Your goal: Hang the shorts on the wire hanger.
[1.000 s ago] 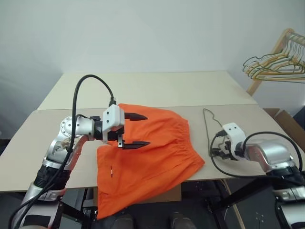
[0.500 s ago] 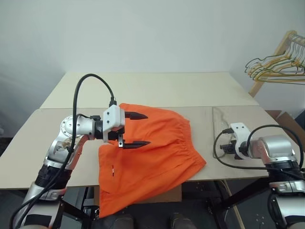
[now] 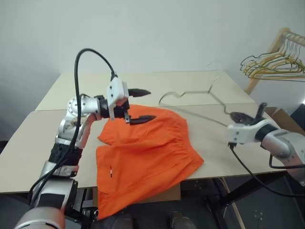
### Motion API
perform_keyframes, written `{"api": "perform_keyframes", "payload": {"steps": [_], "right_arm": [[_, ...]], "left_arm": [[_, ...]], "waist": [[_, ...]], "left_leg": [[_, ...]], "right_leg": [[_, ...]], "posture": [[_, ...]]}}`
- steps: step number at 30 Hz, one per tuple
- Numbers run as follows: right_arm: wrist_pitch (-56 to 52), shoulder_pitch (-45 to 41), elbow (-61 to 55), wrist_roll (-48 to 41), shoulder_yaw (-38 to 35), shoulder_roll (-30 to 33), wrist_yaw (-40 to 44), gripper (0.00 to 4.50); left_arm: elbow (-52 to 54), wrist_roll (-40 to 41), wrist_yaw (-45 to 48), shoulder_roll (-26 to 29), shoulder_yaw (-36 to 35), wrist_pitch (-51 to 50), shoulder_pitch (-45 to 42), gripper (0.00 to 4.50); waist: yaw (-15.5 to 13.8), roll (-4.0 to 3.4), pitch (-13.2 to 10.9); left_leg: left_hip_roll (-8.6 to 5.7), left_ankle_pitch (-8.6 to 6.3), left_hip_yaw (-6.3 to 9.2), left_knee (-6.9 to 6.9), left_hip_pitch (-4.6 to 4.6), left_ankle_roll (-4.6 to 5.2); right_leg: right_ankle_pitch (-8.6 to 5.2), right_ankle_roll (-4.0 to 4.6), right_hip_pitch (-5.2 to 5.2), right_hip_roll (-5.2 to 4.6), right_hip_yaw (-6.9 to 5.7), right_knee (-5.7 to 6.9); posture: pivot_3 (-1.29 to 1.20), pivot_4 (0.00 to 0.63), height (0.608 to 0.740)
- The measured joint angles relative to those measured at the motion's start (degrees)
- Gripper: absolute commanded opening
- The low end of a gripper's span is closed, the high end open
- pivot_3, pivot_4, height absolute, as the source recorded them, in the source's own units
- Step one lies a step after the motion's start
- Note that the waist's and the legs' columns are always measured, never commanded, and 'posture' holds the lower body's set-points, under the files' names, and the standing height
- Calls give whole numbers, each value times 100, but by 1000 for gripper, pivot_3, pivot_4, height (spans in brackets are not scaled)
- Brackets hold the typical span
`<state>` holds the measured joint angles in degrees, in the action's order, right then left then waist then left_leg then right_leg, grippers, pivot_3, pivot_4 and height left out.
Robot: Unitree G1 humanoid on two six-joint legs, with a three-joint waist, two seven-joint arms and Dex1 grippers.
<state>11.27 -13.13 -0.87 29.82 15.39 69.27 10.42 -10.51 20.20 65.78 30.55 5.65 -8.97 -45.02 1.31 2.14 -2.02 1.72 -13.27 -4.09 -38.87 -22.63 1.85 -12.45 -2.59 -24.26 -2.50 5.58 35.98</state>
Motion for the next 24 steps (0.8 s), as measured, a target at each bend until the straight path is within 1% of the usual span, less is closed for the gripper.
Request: {"api": "perform_keyframes", "payload": {"steps": [2, 4, 7, 10, 13, 14, 15, 17, 24], "right_arm": [[552, -22, 293, 397, 22, -59, -279, 29], [857, -183, 440, 620, 20, -189, -444, 29], [1219, -529, 489, 880, -29, -349, -632, 29], [1492, -799, 510, 1049, -71, -413, -698, 29], [1646, -916, 537, 1168, -80, -483, -700, 29], [1693, -933, 541, 1174, -85, -511, -691, 0], [1725, -972, 537, 1175, -85, -552, -678, 0], [1746, -1037, 518, 1176, -105, -569, -654, 0], [1792, -1060, 491, 1203, -326, -581, -560, 0]], "left_arm": [[-236, -36, 17, -27, 1, -2, -216, 4500], [-327, -123, 141, 35, 82, -110, -297, 4500], [-437, -420, 453, 108, 520, -381, -399, 4500], [-677, -881, 497, 102, 906, -399, -411, 4500], [-1021, -1155, 570, 10, 1137, -398, -483, 4500], [-1173, -1239, 563, -71, 1177, -384, -535, 4099], [-1299, -1315, 572, -138, 1209, -369, -594, 3870], [-1377, -1340, 651, -205, 1220, -358, -632, 3219], [-1411, -1351, 848, -261, 1218, -352, -637, 831]], "waist": [[44, -1, 0], [109, -1, 0], [154, -1, -1], [141, -1, -1], [131, -1, -1], [127, -1, -1], [125, -1, -1], [129, -1, -1], [141, -1, -1]], "left_leg": [[-3, 0, -3, -3, 0, 0], [-3, 0, -2, -2, 2, 1], [-4, 1, 4, -2, 5, 1], [-4, 0, 6, -1, 6, 1], [-5, 1, 6, -2, 2, 1], [-6, 1, 7, -4, 1, 1], [-6, 1, 6, -5, -2, 1], [-8, 0, 7, -4, -4, 2], [-6, 0, 8, -3, -2, 3]], "right_leg": [[2, -3, 1, -1, 9, 1], [3, -3, 3, 1, 12, 1], [3, -2, 6, 3, 13, 5], [3, -1, 8, 3, 11, 5], [3, -1, 7, 2, 12, 3], [3, -1, 7, 1, 13, 3], [3, -2, 6, 1, 13, 2], [3, -1, 4, 1, 16, 2], [3, 0, 3, 3, 16, 4]], "posture": [[32, 0, 740], [30, 0, 740], [29, 0, 740], [28, 0, 740], [23, 0, 740], [16, 0, 740], [16, 0, 740], [12, 0, 740], [10, 0, 740]]}}
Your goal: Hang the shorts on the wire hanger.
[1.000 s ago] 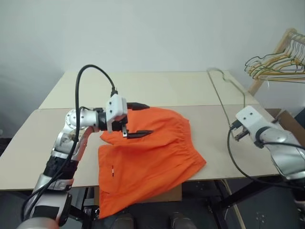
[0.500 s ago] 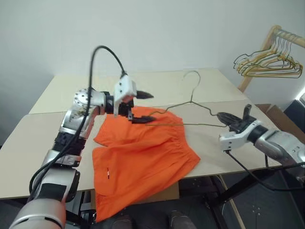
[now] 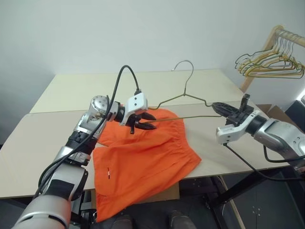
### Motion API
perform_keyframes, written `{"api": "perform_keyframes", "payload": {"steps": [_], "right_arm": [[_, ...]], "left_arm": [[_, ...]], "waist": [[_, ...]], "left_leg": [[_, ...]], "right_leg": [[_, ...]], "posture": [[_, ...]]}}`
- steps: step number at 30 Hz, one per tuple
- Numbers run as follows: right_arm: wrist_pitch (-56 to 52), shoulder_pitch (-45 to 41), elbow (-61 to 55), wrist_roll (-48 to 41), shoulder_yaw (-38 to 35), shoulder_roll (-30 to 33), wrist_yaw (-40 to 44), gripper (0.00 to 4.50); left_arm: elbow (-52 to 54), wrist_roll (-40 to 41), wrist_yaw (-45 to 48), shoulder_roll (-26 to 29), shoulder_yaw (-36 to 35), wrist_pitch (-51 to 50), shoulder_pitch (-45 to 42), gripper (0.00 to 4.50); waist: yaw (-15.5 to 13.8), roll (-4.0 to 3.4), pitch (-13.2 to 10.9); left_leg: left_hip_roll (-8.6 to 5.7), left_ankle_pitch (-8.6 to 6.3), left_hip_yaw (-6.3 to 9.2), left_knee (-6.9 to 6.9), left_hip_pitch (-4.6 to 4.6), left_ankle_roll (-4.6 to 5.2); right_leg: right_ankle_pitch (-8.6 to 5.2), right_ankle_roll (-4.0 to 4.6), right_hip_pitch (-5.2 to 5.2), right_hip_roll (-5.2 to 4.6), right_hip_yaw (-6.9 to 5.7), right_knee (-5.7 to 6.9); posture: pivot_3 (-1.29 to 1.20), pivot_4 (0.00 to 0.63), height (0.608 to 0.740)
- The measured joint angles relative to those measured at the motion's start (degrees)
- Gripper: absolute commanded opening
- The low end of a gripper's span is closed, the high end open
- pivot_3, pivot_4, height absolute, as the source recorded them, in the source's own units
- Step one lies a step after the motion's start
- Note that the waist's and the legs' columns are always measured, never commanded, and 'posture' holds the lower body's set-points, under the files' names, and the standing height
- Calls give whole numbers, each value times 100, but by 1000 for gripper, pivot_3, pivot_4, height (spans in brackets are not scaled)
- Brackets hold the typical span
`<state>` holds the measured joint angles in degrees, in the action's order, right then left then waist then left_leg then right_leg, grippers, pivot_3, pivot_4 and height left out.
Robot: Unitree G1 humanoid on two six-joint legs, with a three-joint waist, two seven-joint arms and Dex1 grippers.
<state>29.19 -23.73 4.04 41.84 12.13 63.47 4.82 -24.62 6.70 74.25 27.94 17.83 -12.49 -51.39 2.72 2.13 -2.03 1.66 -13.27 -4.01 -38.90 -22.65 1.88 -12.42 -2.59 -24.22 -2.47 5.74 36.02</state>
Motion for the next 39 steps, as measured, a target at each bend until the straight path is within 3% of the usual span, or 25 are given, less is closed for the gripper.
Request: {"api": "perform_keyframes", "payload": {"steps": [3, 6, 9, 13, 16, 21, 26, 27, 31, 39], "right_arm": [[87, 6, -10, 18, -29, 0, 7, 0], [228, 36, -31, -3, -43, 0, 31, 750], [635, 55, -35, -416, -100, 2, 274, 1771], [947, 341, -96, -1677, -169, 142, 1151, 3156], [97, 532, -461, -3172, -264, 135, 2230, 4163], [-2340, -63, -923, -5151, -470, 53, 3840, 4163], [-3949, -973, -845, -5469, -160, -69, 5095, 4163], [-4137, -1098, -756, -5429, -35, -154, 5287, 4001], [-4408, -1454, -351, -5191, 399, -390, 6007, 2957], [-4366, -1845, 140, -4559, 691, -630, 6688, 123]], "left_arm": [[-84, 3, 0, 1, -71, -22, -5, 25], [-181, -3, -36, 26, -161, -36, -47, 0], [-268, -2, -88, -39, -181, -129, -166, 0], [-327, -70, -201, -14, -215, -43, -232, 0], [-355, -271, -209, 121, -195, 482, -187, 0], [-360, -358, -53, 209, -191, 1127, -105, 0], [-381, -339, 29, 177, -198, 1148, -27, 0], [-375, -328, 41, 156, -200, 1148, -27, 0], [-376, -320, 58, 126, -201, 1141, -27, 0], [-374, -309, 81, 126, -214, 1136, -28, 0]], "waist": [[0, 0, 0], [-1, 0, 0], [-4, 0, 0], [-13, 0, 0], [4, 3, -2], [-14, 2, -3], [-44, 2, -3], [-51, 2, -3], [-67, 0, -3], [-213, -2, -5]], "left_leg": [[0, 0, 0, -2, 3, 0], [0, 1, 0, -4, 4, 0], [-1, 1, 1, -4, 3, 0], [-2, -1, 5, -2, 4, 3], [1, -1, 8, -2, 6, 4], [6, 0, 7, -7, 30, 4], [13, 1, 3, -8, 22, 6], [12, 1, 3, -7, 18, 7], [9, 1, 3, -6, -8, 7], [6, -1, 6, -6, -30, 8]], "right_leg": [[0, 0, 2, 0, 0, 4], [0, 0, 3, 0, 0, 5], [1, -1, 5, -1, 0, 2], [9, -15, 11, -1, -1, 0], [31, 13, 13, 0, 4, 0], [26, 29, 29, 0, 1, 4], [16, 12, 15, 3, -11, 5], [16, 12, 10, 3, -12, 5], [26, -4, -12, 4, -14, 6], [48, 6, -27, 4, -21, 4]], "posture": [[13, 0, 740], [15, 0, 740], [22, 0, 740], [37, 0, 740], [43, 0, 740], [51, 0, 740], [56, 0, 740], [62, 0, 740], [72, 0, 740], [71, 0, 740]]}}
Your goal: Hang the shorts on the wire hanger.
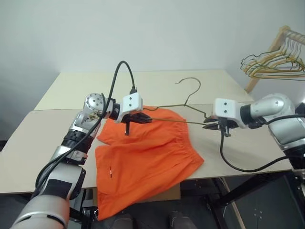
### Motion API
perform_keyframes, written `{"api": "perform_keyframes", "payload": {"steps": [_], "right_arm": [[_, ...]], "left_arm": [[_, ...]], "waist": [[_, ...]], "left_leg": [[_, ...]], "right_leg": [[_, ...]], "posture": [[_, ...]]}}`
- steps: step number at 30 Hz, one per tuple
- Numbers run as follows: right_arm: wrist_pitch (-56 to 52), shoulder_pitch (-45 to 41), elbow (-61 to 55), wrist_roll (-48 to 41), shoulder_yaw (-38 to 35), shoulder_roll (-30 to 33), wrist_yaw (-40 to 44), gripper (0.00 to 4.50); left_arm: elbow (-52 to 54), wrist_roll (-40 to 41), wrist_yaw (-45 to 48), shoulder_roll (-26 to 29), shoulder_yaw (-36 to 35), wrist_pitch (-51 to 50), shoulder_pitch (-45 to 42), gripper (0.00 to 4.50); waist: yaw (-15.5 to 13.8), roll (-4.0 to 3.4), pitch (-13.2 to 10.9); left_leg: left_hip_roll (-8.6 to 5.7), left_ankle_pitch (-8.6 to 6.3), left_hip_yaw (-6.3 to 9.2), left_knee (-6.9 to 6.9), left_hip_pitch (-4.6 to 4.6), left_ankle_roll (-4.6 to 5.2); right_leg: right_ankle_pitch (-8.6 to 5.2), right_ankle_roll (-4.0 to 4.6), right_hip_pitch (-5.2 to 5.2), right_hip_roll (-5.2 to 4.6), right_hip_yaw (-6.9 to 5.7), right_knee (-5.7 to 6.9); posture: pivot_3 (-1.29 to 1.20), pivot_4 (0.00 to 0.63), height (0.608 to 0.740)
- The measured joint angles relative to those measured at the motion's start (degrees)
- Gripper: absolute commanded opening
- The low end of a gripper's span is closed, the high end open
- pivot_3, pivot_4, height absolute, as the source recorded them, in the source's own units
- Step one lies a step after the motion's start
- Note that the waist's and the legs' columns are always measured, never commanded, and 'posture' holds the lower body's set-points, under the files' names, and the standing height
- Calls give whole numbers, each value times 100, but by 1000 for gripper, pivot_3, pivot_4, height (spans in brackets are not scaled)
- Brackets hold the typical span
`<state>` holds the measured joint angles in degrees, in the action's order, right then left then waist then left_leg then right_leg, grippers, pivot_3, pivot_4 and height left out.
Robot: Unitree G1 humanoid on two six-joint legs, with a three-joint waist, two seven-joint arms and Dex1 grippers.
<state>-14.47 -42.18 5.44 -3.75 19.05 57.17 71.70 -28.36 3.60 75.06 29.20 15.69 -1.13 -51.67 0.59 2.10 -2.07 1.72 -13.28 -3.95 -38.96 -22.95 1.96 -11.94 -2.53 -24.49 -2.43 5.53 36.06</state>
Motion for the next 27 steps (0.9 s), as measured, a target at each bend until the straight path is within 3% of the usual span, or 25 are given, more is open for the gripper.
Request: {"api": "perform_keyframes", "payload": {"steps": [6, 7, 13, 20, 27], "right_arm": [[34, -5, 89, 43, -80, -70, 206, 32], [34, -2, 85, 11, -135, -70, 264, 0], [-170, 724, -428, -430, -663, 270, 588, 0], [-2285, 3218, -1113, -1388, -2041, 878, 412, 0], [-4994, 3819, -944, -2169, -2766, 870, -256, 0]], "left_arm": [[-53, 34, 101, 0, -31, 293, 6, 0], [-111, 77, 143, -10, -82, 430, 10, 541], [-767, 446, 917, 76, -310, 1124, -85, 2169], [-1701, 495, 748, 340, -845, 1345, -514, 4341], [-454, 809, 790, 283, -961, 1066, 382, 4425]], "waist": [[-82, 0, 0], [-96, 0, 0], [-136, 0, 0], [-282, 1, 1], [-268, -2, 2]], "left_leg": [[-1, 0, -1, -3, 1, 0], [0, 0, -1, -3, 1, 0], [0, 0, 1, -2, -3, 0], [-2, -3, 11, -19, -21, -2], [12, -1, 5, -31, 11, -5]], "right_leg": [[-4, 7, 1, -1, -1, 1], [-2, 10, 1, -1, -1, 1], [-3, 14, -1, 0, -8, 0], [0, 8, -3, -4, -18, -1], [-23, 14, 17, 3, -19, 8]], "posture": [[69, 0, 740], [68, 0, 740], [68, 0, 740], [79, 0, 740], [104, 0, 740]]}}
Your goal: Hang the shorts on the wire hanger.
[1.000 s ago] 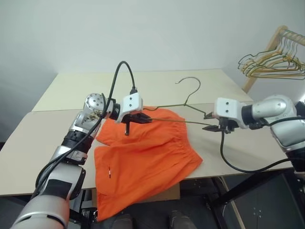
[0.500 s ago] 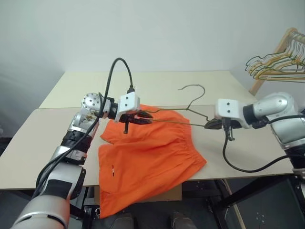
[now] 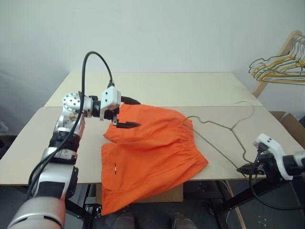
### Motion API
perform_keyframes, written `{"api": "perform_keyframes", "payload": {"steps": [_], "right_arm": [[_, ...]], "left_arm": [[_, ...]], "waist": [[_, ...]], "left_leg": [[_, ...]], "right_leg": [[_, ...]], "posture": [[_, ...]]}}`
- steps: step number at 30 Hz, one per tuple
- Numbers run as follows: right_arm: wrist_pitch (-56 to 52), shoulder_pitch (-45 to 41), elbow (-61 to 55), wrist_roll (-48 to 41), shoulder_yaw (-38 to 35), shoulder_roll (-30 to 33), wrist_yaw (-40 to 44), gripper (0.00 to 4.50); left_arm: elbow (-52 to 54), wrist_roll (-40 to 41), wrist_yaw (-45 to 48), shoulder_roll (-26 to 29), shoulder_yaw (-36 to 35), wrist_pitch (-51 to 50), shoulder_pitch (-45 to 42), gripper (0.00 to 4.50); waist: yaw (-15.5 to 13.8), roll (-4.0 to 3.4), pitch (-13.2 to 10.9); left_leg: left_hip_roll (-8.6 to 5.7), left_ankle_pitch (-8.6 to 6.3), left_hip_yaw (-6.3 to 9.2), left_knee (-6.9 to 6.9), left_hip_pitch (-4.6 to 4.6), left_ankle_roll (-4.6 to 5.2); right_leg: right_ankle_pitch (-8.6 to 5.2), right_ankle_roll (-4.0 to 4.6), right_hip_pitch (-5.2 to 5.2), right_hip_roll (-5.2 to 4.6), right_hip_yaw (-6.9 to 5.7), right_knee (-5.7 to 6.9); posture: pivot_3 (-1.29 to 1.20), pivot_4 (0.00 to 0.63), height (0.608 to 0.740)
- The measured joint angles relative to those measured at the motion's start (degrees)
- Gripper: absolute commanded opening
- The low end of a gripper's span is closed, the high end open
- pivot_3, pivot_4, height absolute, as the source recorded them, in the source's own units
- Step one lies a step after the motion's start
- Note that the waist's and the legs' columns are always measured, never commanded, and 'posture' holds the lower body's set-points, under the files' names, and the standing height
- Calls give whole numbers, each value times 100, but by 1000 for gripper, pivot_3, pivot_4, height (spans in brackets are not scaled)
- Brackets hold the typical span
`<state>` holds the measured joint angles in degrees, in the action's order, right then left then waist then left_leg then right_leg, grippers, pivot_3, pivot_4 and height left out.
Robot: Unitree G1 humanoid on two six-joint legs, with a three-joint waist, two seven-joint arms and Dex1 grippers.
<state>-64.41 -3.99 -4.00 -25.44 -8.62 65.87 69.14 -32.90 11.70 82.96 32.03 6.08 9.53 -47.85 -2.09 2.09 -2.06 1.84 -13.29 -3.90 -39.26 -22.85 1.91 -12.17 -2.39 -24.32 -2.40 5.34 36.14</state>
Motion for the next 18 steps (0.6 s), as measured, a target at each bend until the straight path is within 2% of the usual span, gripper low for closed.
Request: {"api": "perform_keyframes", "payload": {"steps": [7, 12, 18], "right_arm": [[-1053, -691, 939, -210, 363, -201, -352, 0], [-1118, -810, 867, -490, 735, -141, -96, 0], [-1116, -745, 614, -804, 1009, 254, 329, 0]], "left_arm": [[1201, 420, -63, -17, -41, -520, 454, 4425], [1471, 561, -73, 24, -60, -731, 630, 4425], [1648, 658, -73, 129, -69, -861, 703, 4425]], "waist": [[-2, -1, 1], [-27, -2, 1], [-74, -3, 1]], "left_leg": [[-3, 6, 1, -9, 5, 2], [-3, 5, 6, -9, -3, 2], [-4, 4, 7, -9, -9, 3]], "right_leg": [[9, -8, 5, 2, 7, 1], [8, -13, 1, 7, 7, -2], [4, -18, 1, 6, 7, -10]], "posture": [[127, 0, 740], [135, 0, 740], [148, 0, 740]]}}
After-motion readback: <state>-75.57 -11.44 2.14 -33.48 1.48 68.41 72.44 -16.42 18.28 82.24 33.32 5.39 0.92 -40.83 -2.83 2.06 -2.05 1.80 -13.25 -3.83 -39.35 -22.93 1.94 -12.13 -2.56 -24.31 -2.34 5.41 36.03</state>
